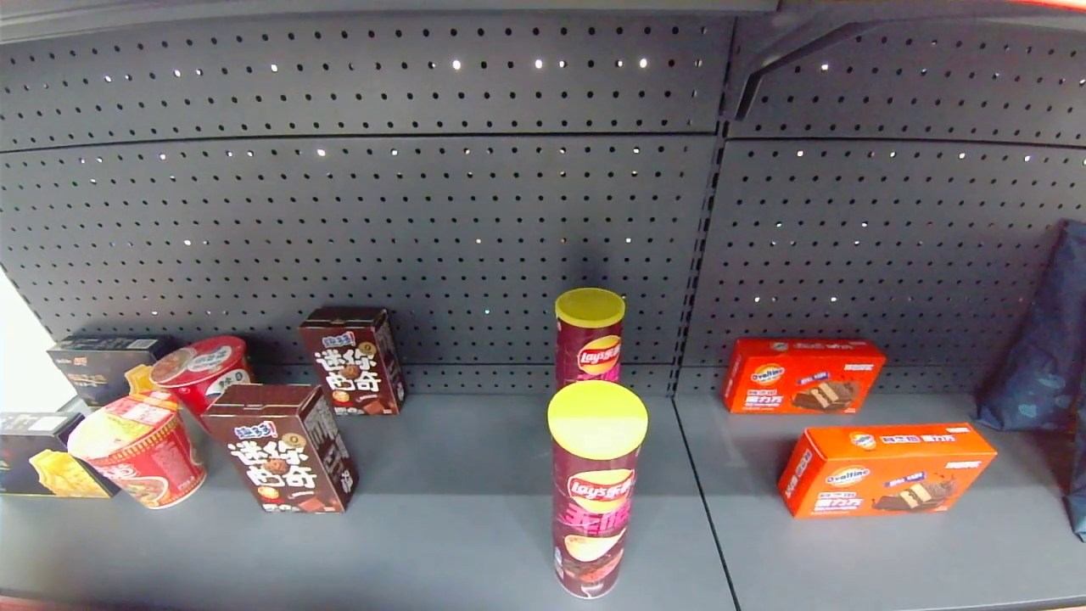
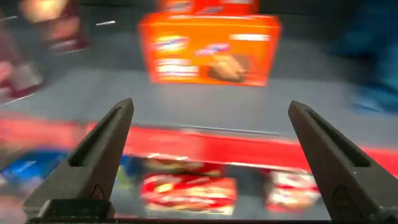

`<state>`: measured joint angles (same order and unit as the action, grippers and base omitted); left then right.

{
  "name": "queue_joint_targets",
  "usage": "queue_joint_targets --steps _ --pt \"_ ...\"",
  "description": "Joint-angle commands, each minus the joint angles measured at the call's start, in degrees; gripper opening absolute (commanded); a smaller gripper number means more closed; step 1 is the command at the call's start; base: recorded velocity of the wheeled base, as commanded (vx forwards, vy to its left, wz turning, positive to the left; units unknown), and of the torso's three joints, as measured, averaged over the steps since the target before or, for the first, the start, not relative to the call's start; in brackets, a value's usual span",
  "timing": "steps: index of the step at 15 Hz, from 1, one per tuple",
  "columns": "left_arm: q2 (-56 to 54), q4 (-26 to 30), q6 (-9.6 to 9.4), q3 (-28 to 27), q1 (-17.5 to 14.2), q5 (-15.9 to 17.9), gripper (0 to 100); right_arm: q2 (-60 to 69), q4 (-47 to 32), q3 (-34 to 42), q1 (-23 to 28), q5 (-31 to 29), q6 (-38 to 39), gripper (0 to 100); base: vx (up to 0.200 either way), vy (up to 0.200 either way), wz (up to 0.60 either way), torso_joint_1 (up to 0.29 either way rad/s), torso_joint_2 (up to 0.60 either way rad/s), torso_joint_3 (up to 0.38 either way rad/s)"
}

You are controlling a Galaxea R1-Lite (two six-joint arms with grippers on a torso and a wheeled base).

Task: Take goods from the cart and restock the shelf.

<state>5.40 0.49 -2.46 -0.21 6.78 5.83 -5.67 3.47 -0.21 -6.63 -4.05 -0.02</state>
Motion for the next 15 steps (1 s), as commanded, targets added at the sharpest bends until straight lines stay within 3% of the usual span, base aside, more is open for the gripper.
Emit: queue_joint_targets --steps 1,3,5,7,11,15 --pt "0.22 -0.14 0.53 0.12 -0.01 -0.29 100 0.13 0.30 0.12 0.04 -7.03 0.29 100 0.000 0.000 0.00 0.000 0.00 0.000" --pt "0.22 -0.14 1.23 0.12 -0.01 -1.52 100 0.13 0.30 0.21 -0.05 -5.97 -0.15 100 0.000 0.000 0.00 0.000 0.00 0.000" --pt "0.22 -0.14 1.14 0.12 0.08 -1.43 100 0.13 0.04 0.12 0.04 2.38 -0.33 100 0.000 0.000 0.00 0.000 0.00 0.000" --pt "0.22 -0.14 1.06 0.12 0.08 -0.47 100 0.13 -1.10 -0.41 -0.05 6.60 -0.94 100 0.000 0.000 0.00 0.000 0.00 0.000" --pt "0.22 -0.22 1.14 0.12 -0.01 -0.38 100 0.13 -1.28 -0.41 -0.05 -0.35 3.01 100 0.000 0.000 0.00 0.000 0.00 0.000" --pt "0.22 -0.22 1.23 0.12 -0.01 -0.55 100 0.13 -1.10 -0.32 -0.05 2.90 2.75 100 0.000 0.000 0.00 0.000 0.00 0.000"
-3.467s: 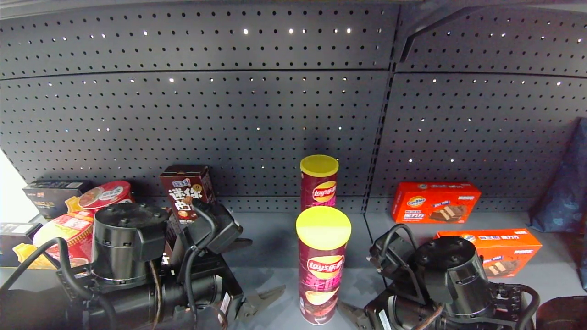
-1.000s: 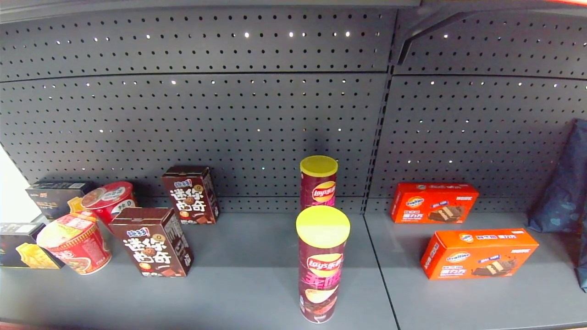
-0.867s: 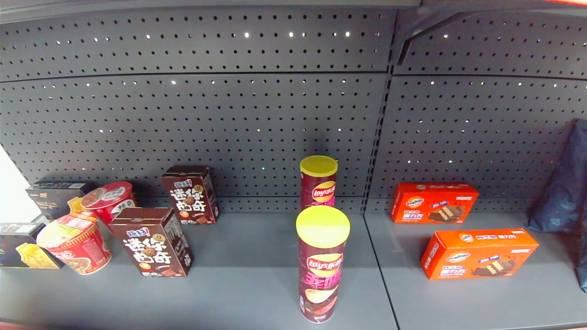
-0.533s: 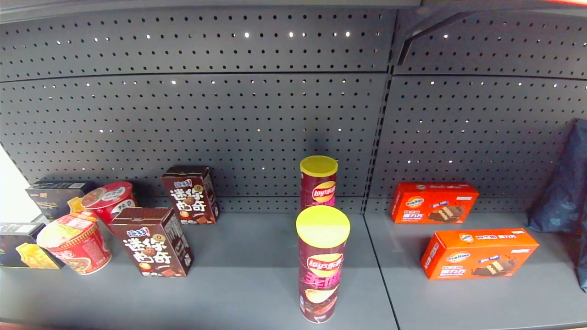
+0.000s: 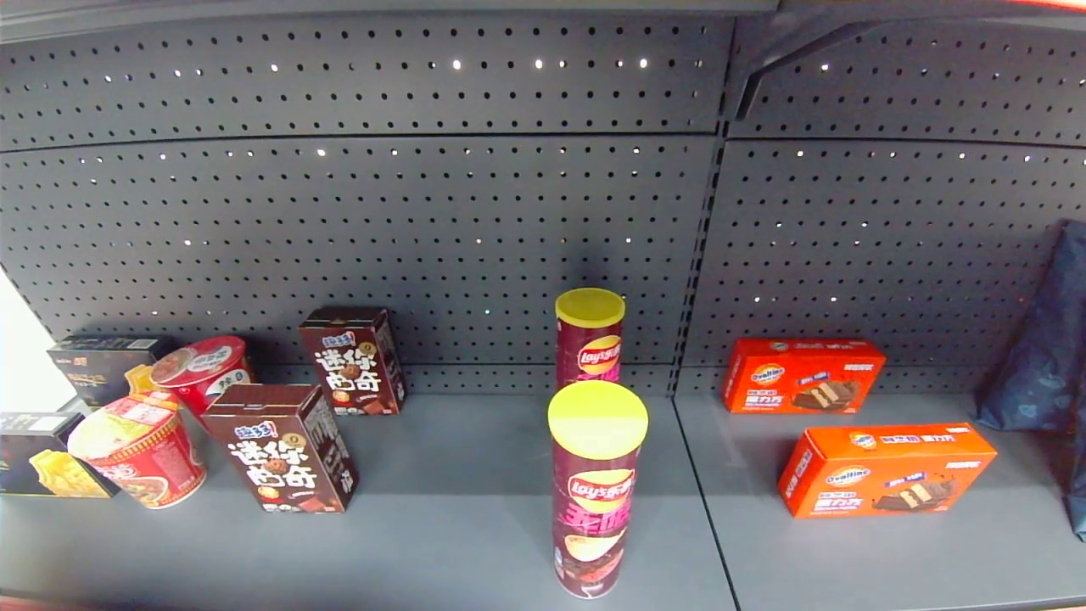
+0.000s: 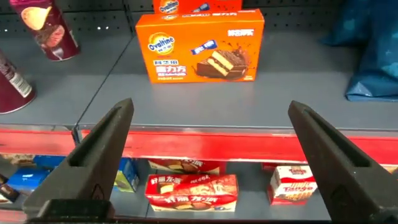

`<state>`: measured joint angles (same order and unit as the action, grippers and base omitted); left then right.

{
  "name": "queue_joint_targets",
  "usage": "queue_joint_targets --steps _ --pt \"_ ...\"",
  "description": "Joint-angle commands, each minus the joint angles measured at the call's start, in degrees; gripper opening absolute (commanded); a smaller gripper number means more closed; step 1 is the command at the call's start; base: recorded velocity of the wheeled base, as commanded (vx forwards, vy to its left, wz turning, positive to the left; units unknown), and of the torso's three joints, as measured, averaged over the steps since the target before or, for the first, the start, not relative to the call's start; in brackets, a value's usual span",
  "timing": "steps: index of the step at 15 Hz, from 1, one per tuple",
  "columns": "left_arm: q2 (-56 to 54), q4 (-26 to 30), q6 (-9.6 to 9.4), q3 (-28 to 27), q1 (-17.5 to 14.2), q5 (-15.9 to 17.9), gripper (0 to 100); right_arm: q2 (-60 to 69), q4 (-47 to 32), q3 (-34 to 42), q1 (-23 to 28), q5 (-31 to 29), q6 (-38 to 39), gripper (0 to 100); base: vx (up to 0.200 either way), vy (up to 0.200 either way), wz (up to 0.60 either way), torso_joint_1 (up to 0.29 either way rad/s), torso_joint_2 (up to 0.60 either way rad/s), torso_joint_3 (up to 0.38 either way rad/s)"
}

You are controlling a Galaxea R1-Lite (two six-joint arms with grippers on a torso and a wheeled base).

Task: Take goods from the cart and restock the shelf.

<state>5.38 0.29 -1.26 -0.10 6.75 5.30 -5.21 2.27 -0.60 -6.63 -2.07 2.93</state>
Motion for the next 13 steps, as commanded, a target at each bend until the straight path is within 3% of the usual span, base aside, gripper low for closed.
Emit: queue_joint_targets --steps 1,13 --pt "0.25 0.06 0.03 0.01 0.01 -0.03 100 -0.33 0.11 0.07 -0.05 1.02 -0.11 100 0.000 0.000 0.00 0.000 0.00 0.000" --pt "0.25 0.06 0.20 0.01 0.01 -0.03 100 -0.42 0.02 0.07 -0.05 2.69 -1.70 100 0.000 0.000 0.00 0.000 0.00 0.000"
